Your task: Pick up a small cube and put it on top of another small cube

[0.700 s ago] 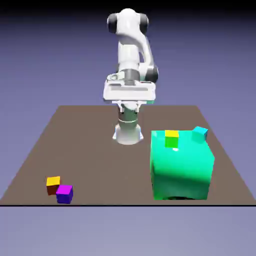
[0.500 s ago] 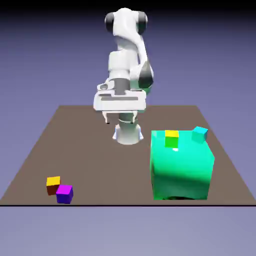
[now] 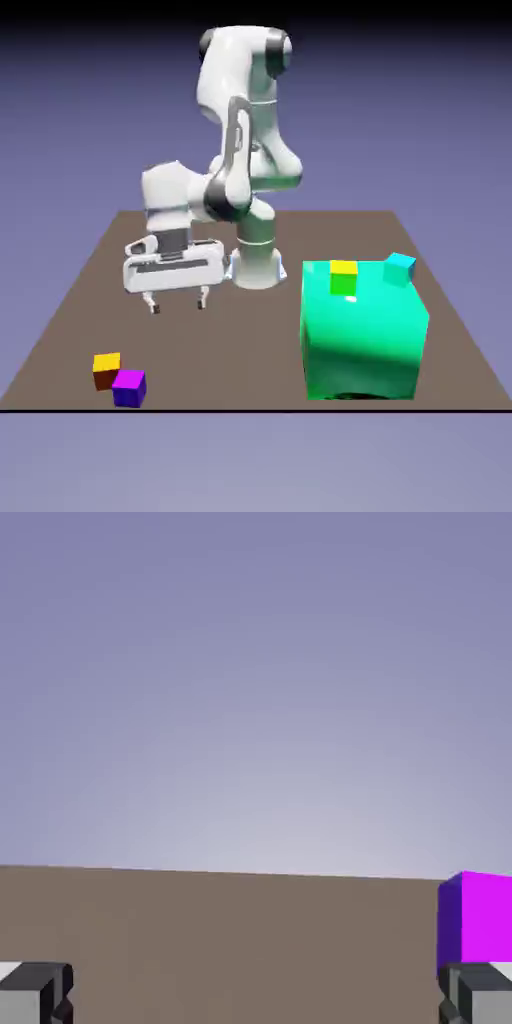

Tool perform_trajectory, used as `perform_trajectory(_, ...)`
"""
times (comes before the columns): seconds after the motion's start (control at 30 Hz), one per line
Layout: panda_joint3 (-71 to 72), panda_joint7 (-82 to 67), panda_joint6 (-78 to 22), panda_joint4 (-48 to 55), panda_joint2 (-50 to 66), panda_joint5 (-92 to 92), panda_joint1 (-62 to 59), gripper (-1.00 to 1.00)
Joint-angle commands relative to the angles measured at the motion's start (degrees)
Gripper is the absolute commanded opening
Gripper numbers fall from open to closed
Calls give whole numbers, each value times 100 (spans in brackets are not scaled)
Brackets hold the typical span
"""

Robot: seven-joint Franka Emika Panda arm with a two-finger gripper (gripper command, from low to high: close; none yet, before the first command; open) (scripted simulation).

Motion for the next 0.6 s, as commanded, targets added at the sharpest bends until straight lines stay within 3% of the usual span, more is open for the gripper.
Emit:
perform_trajectory(0.0,-120,-250,-79,84,163,180,50,0)
perform_trajectory(0.57,-2166,-4485,-1416,1509,2934,3244,507,0)
